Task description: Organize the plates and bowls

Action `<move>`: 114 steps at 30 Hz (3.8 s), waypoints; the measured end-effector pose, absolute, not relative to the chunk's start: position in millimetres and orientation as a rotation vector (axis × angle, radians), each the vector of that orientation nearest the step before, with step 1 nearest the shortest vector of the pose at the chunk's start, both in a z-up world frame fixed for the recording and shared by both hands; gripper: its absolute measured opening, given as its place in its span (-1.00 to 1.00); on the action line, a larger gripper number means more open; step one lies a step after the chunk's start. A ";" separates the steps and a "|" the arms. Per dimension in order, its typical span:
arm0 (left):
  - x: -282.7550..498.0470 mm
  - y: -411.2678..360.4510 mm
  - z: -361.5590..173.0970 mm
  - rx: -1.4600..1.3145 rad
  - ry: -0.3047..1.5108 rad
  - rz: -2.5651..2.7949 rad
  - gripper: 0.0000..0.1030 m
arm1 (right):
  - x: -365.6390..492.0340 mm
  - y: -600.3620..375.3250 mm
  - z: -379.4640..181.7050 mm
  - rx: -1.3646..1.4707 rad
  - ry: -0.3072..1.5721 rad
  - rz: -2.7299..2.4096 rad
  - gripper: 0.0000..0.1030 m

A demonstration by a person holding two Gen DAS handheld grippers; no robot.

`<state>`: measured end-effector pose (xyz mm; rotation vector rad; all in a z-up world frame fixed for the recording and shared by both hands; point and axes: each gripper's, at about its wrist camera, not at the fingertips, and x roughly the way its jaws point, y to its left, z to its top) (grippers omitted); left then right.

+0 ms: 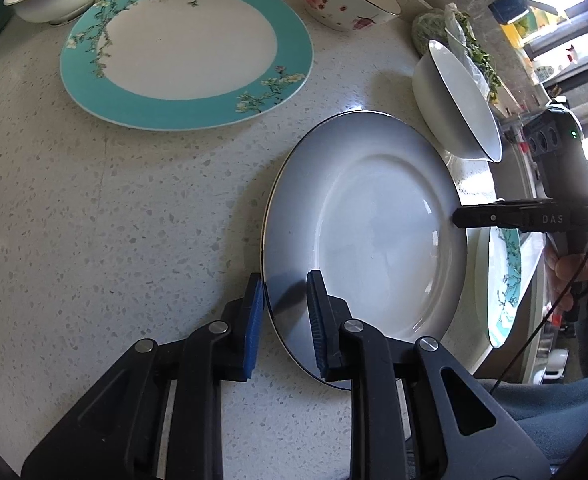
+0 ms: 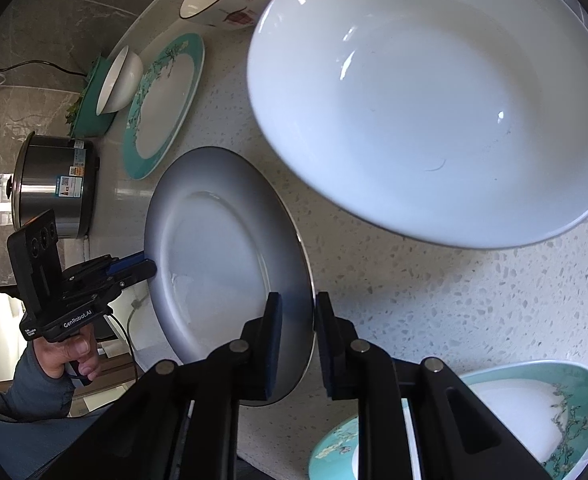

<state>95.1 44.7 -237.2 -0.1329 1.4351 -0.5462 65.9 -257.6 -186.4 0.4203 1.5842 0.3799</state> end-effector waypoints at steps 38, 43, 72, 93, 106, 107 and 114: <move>57.1 228.6 -213.0 -0.112 1.519 -0.478 -0.62 | 43.6 -105.2 -177.2 0.483 1.606 0.424 -0.60; 62.4 235.9 -223.4 -0.107 1.529 -0.504 -0.61 | 41.1 -108.1 -186.5 0.496 1.606 0.386 -0.60; 185.5 218.4 -195.9 -0.218 1.241 -0.438 0.45 | 79.8 -157.3 -151.7 0.646 1.215 0.285 0.29; 295.4 160.6 -239.3 -0.224 1.260 -0.489 0.20 | 178.4 -161.1 -202.7 0.762 1.215 0.217 -0.05; 280.5 166.2 -239.6 -0.202 1.278 -0.474 -0.54 | 175.6 -157.9 -206.8 0.705 1.250 0.152 -0.66; 279.5 168.2 -239.3 -0.208 1.280 -0.472 -0.54 | 175.3 -158.4 -206.5 0.706 1.250 0.149 -0.66; 270.0 166.1 -235.9 -0.186 1.296 -0.473 -0.70 | 172.3 -159.4 -196.7 0.708 1.236 0.139 -0.66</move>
